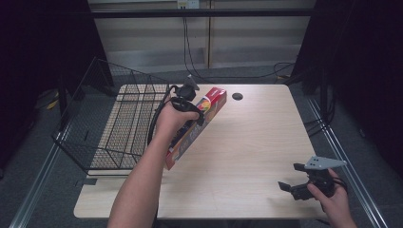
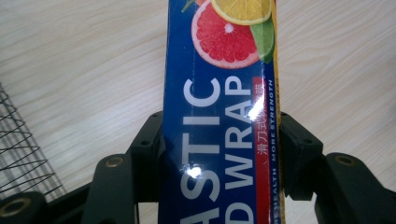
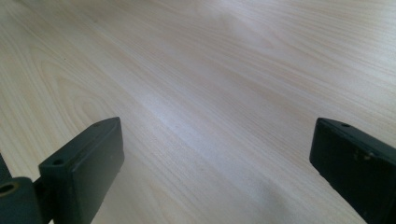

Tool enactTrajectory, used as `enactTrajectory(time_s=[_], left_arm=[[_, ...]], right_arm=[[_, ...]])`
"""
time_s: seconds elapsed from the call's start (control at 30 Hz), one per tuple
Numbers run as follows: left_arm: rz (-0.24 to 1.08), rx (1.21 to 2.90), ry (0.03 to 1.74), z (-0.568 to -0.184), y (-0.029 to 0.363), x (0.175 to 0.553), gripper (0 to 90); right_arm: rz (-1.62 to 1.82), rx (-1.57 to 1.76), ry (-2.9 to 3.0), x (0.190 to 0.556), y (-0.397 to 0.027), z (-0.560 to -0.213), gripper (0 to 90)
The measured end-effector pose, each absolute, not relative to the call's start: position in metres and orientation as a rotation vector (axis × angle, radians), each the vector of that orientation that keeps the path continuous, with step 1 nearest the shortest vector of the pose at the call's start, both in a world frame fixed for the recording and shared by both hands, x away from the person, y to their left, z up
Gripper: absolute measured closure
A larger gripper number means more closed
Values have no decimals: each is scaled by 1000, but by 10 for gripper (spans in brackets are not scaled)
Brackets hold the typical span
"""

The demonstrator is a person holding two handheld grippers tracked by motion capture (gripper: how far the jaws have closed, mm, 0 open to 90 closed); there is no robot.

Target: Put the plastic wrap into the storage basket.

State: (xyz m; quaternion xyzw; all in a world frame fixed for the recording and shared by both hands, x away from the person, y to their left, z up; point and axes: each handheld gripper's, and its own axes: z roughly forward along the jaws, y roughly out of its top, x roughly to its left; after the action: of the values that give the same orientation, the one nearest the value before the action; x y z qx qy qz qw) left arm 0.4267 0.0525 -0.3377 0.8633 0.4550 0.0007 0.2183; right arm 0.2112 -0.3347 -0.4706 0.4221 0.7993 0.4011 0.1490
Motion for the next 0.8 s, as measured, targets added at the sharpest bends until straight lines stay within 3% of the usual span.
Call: enactTrajectory(time_s=[0.8], left_arm=[[51,2323,1357,-302,90,429,443]], right_arm=[[1148,1214,2303,210,-334,-470,28]])
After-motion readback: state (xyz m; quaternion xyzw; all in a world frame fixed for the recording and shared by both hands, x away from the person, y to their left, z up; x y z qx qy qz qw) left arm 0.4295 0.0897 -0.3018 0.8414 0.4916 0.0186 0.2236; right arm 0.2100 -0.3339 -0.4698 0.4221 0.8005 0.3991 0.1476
